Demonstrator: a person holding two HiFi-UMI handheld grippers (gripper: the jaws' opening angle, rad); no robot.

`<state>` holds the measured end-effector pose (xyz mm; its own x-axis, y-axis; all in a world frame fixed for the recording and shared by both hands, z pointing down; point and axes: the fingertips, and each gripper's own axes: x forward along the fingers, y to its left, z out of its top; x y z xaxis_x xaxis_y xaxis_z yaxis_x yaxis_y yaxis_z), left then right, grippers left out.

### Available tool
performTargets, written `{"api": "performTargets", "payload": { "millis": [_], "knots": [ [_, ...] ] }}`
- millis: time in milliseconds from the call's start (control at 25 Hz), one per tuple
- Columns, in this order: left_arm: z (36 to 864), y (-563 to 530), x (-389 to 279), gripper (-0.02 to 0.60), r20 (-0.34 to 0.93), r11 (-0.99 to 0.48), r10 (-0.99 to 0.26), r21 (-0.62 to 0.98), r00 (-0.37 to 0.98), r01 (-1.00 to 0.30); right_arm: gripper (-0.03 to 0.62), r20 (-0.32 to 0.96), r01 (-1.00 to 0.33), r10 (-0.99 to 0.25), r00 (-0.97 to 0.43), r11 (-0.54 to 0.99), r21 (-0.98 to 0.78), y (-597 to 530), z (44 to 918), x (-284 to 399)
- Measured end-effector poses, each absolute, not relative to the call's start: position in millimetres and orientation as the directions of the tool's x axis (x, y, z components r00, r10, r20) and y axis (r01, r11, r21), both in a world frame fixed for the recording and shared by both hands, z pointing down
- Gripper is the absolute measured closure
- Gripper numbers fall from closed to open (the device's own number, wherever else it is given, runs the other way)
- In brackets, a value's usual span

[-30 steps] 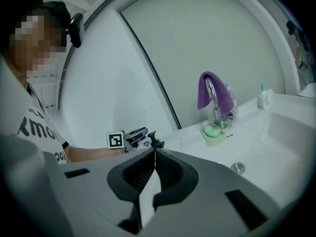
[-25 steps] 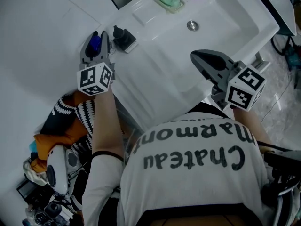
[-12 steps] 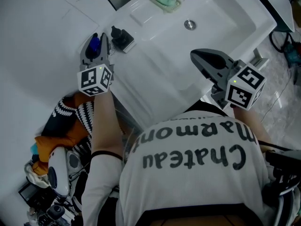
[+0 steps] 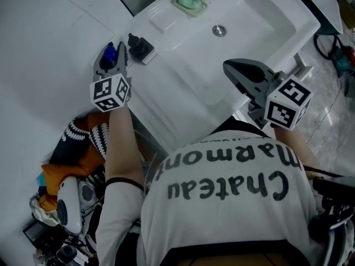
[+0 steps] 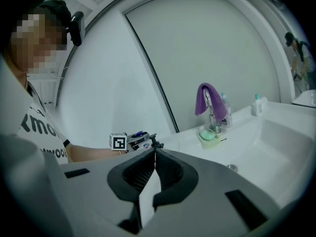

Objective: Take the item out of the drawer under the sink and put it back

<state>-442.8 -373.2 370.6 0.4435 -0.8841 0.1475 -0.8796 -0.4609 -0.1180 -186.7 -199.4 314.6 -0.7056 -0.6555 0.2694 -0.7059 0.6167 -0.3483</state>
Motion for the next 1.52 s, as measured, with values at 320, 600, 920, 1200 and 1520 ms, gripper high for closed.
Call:
{"api": "performTargets", "payload": {
  "millis": [320,600,920,1200,1520],
  "knots": [
    [373.7,-369.1,-447.6,0.437,0.147,-0.419,-0.902,-0.074,0.406,-0.905,0.582,0.267,-0.713,-0.665,-0.698,0.610,-0.346,-186.9,314.7,-184.1],
    [368.4,-363.7,-449.5,0.436,0.122,-0.409,-0.908,-0.048,0.401,-0.911,0.582,0.259,-0.715,-0.670,-0.696,0.608,-0.346,-184.3,313.1,-182.9],
    [366.7,-357.0,-449.9,0.396,0.140,-0.411,-0.906,-0.068,0.400,-0.909,0.582,0.245,-0.707,-0.667,-0.703,0.619,-0.342,-179.9,310.2,-185.8],
    [372.9,-349.5,-453.6,0.396,0.165,-0.394,-0.910,-0.060,0.380,-0.917,0.582,0.245,-0.700,-0.660,-0.710,0.623,-0.349,-178.1,309.6,-187.3],
    [370.0,-334.6,-457.9,0.396,0.174,-0.399,-0.908,-0.078,0.382,-0.914,0.582,0.232,-0.687,-0.651,-0.723,0.641,-0.343,-168.9,306.4,-198.4]
  ]
}}
